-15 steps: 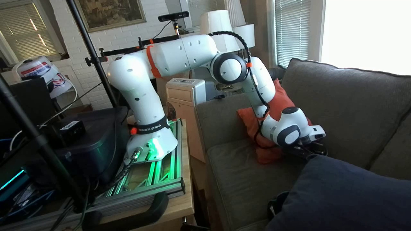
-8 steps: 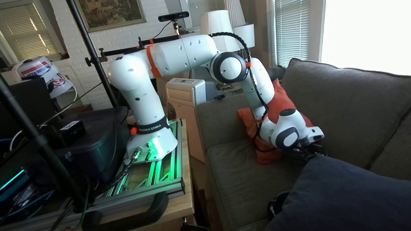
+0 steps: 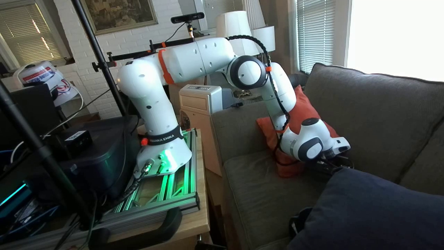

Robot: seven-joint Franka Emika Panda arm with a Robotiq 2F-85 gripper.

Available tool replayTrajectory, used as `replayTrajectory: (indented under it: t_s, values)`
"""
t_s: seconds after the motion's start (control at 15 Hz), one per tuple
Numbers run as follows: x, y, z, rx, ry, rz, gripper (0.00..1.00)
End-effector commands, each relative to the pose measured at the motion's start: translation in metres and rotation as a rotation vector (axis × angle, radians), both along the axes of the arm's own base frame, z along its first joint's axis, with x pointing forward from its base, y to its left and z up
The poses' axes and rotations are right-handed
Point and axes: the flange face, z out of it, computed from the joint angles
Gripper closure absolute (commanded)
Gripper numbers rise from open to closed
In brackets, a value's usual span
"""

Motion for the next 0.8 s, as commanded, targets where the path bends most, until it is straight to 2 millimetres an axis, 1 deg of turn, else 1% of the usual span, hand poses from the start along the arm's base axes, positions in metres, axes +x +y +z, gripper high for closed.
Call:
replayTrajectory:
  t_s: [0.0, 0.33, 0.53, 0.73]
  values:
    - [0.001, -0.003, -0.003, -0.015, 0.048, -0.003, 0.00]
    - [0.013, 0.000, -0.008, -0.010, 0.195, -0.058, 0.00]
    - [0.017, -0.003, 0.009, -0.010, 0.283, -0.105, 0.00]
    - [0.024, -0.010, 0.024, -0.026, 0.267, -0.113, 0.00]
